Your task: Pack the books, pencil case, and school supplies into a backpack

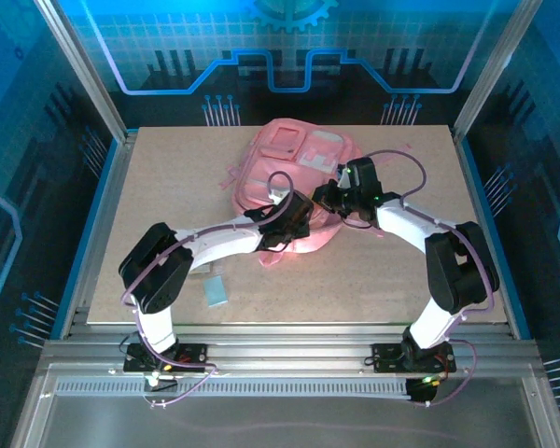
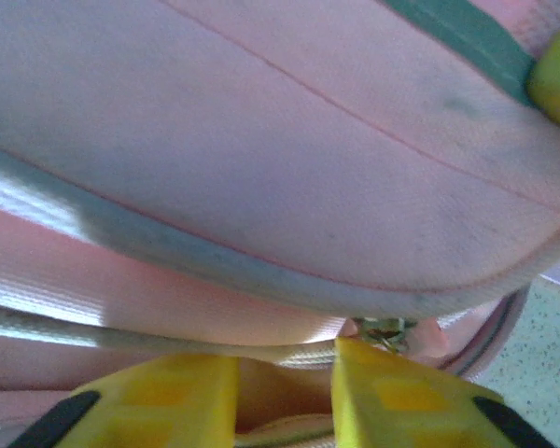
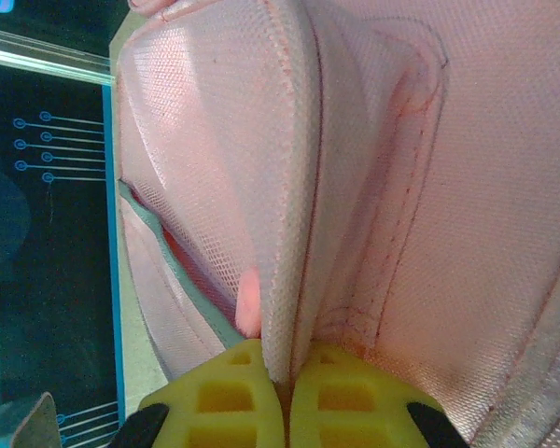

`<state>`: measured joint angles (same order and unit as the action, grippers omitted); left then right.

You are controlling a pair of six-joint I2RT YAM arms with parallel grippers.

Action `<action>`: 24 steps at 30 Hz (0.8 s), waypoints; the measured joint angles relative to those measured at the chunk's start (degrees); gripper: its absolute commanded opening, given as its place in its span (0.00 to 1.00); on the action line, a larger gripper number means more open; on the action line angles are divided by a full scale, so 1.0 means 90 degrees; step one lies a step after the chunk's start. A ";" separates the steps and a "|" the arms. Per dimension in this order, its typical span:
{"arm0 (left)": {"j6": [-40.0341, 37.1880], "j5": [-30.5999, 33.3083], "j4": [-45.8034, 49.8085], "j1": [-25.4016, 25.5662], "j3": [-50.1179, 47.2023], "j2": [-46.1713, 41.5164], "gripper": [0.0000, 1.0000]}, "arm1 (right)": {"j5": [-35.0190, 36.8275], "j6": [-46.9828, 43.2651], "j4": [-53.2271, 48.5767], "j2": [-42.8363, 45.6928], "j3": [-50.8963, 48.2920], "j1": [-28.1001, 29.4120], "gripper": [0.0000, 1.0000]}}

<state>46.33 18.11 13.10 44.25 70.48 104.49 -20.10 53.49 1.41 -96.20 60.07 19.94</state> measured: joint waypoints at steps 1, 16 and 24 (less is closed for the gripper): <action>-0.0022 -0.0061 0.0029 -0.0024 -0.0002 -0.0007 0.09 | 0.0024 -0.0073 -0.0007 0.0000 -0.0012 0.0000 0.00; -0.0986 -0.0818 0.0143 -0.0991 -0.0838 -0.1358 0.00 | -0.0294 -0.0746 -0.0340 0.0024 -0.0083 -0.0328 0.00; -0.0731 -0.1375 -0.0236 -0.0823 -0.0884 -0.1372 0.60 | -0.0612 -0.0500 -0.0287 0.0056 -0.0095 -0.0379 0.00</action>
<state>39.75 5.74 10.98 36.84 62.52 92.14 -25.61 48.99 -1.17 -95.70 59.22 16.53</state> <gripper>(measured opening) 0.543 0.065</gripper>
